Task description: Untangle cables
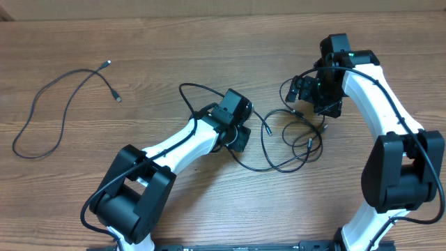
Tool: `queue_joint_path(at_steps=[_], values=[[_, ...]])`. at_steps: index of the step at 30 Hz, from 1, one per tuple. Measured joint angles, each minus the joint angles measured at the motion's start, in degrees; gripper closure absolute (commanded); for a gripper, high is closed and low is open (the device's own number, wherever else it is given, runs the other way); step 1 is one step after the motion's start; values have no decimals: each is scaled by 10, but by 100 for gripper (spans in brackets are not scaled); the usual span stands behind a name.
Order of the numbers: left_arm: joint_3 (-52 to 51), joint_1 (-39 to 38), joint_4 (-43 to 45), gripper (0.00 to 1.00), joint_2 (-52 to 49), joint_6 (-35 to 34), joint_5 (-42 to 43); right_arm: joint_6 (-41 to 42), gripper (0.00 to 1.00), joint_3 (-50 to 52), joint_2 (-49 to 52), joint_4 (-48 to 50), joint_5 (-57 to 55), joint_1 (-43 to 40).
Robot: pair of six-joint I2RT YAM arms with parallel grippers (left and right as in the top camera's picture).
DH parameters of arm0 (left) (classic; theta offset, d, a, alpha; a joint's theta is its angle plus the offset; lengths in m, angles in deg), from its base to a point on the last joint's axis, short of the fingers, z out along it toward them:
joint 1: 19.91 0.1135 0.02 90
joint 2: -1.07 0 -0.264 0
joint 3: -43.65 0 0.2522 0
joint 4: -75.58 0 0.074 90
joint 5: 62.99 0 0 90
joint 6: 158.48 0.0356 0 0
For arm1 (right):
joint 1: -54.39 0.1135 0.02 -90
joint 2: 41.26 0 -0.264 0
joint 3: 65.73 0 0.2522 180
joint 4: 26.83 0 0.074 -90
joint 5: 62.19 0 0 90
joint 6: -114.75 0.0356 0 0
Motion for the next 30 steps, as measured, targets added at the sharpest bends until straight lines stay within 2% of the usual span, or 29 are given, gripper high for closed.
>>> queue_joint_path(at_steps=[30], values=[[0,0,-2,62,0,0,0,0,0,0,0,0,0,0]])
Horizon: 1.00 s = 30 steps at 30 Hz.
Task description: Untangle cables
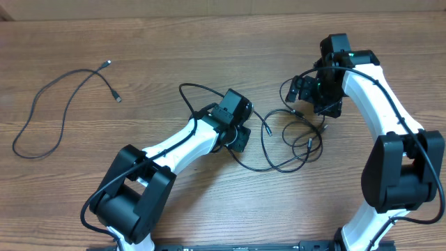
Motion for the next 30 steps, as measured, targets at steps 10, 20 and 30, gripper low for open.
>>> queue_joint_path(at_steps=[10,20,30], values=[[0,0,0,61,0,0,0,0,0,0,0,0,0,0],[0,0,-2,54,0,0,0,0,0,0,0,0,0,0],[0,0,-2,49,0,0,0,0,0,0,0,0,0,0]])
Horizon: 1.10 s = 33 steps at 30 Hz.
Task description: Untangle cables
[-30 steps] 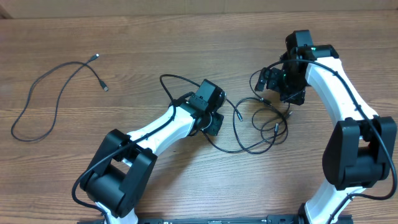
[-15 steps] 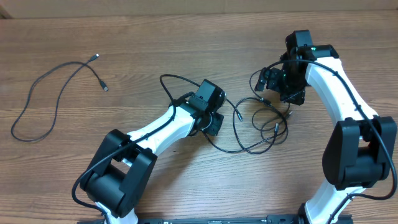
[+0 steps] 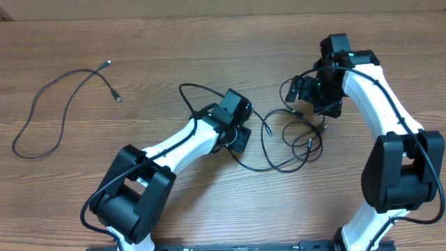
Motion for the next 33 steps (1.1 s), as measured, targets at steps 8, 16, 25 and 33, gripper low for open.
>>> queue_joint_path(at_steps=[8,16,25,33], values=[[0,0,-1,41,0,0,0,0,0,0,0,0,0,0],[0,0,-4,23,0,0,9,0,0,0,0,0,0,0],[0,0,17,1,0,13,78,0,0,0,0,0,0,0],[0,0,17,0,0,16,78,0,0,0,0,0,0,0]])
